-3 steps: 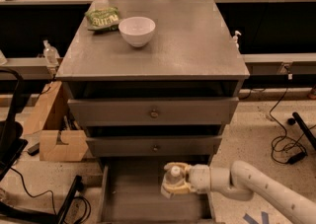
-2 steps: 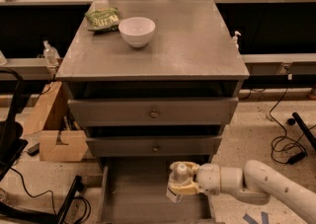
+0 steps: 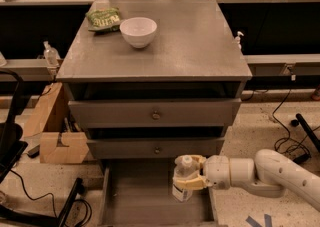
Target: Pick blue plastic bottle from bottom drawer and place on counter
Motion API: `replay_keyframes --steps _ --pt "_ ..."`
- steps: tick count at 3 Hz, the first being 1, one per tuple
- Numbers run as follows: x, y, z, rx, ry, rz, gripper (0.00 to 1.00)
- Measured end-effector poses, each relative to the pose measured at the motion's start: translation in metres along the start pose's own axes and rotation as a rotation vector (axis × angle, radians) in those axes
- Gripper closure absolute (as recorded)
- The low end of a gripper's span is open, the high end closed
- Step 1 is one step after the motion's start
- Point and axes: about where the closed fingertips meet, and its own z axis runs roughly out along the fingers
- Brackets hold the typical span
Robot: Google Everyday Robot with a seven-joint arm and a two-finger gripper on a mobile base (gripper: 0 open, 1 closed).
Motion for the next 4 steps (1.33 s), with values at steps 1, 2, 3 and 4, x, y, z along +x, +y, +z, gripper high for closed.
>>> replay_keyframes --steps 1,2,3,4 --pt "-0.041 -0.001 -0.019 0.006 -0.03 0.023 1.0" --pt "-0.111 -0.006 -0.05 0.045 -0.053 0.037 1.0" --pt "-0.176 -0.018 -0.076 0.101 -0.053 0.034 1.0" --pt "-0.24 -0.034 -0.098 0.161 -0.048 0.023 1.0"
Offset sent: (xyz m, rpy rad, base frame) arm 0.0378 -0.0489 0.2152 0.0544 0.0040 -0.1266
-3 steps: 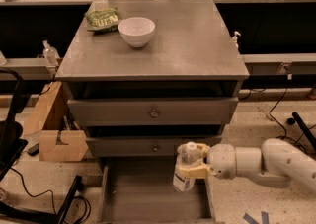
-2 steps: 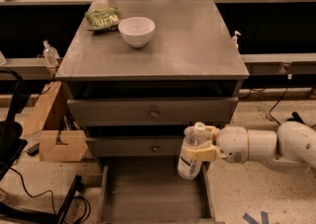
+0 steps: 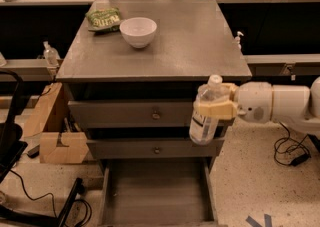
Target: Pick blue plastic bottle from bottom drawer and place on counter
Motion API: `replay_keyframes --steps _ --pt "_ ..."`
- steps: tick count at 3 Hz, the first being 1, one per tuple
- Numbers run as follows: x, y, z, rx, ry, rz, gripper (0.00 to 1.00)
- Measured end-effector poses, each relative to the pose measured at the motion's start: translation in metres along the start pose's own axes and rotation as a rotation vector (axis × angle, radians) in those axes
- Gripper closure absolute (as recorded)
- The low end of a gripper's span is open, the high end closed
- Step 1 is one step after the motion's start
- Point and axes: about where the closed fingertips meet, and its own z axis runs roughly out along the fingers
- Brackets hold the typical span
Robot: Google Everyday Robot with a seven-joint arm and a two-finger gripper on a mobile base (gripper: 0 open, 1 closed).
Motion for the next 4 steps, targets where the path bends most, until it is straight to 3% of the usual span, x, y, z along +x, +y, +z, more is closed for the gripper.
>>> replay_keyframes --steps 2,4 --pt "-0.111 -0.048 -0.016 0.146 0.023 0.018 1.0" --pt "-0.125 -0.055 -0.015 0.167 0.024 -0.012 1.0"
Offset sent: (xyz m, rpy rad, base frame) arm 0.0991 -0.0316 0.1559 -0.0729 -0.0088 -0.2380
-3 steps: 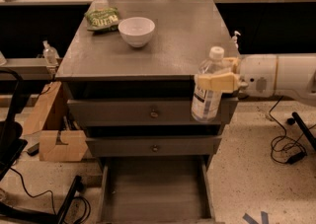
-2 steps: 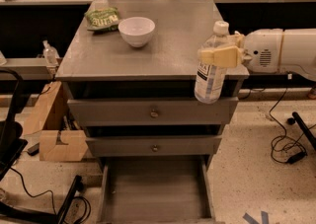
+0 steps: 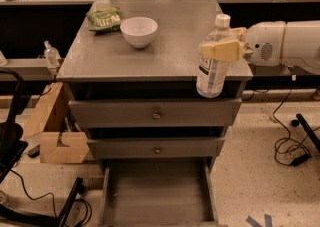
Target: Pick blue plastic bottle from bottom drawer and place on counter
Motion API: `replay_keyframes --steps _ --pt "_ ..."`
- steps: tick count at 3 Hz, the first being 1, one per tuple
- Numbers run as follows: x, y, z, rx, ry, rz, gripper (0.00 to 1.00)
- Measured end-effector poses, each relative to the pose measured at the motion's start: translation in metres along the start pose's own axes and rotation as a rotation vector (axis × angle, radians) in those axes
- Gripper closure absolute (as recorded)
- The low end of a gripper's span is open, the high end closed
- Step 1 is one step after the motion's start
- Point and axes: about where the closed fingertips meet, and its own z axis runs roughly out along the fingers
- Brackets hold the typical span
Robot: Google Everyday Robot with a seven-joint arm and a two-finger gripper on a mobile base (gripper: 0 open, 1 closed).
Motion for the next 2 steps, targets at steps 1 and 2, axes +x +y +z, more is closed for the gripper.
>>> replay_keyframes --steps 1,2 --pt "-0.036 -0.031 0.008 0.027 0.008 -0.04 1.0" --pt "-0.066 -0.068 0.019 0.036 -0.007 -0.044 1.0"
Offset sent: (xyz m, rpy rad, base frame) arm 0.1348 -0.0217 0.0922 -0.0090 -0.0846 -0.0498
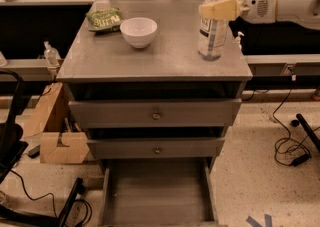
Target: Pick blue plastic bottle from bottom drawer and place on counter
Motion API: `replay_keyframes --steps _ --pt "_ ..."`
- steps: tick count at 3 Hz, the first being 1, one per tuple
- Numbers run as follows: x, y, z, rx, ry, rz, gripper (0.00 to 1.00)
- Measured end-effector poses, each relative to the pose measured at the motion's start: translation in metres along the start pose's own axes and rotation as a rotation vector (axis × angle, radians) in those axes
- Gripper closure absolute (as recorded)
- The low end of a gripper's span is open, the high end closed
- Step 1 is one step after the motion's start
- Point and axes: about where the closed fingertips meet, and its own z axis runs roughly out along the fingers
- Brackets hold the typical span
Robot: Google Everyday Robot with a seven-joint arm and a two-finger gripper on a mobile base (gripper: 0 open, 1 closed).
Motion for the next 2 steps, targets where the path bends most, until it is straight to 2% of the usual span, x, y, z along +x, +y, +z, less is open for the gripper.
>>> replay_keyframes --steps 1,2 --pt "-0.012 -0.039 0.016 0.005 -0.046 0.014 1.0" --pt "0.003 -0.081 0.035 0.049 -0.07 0.028 1.0"
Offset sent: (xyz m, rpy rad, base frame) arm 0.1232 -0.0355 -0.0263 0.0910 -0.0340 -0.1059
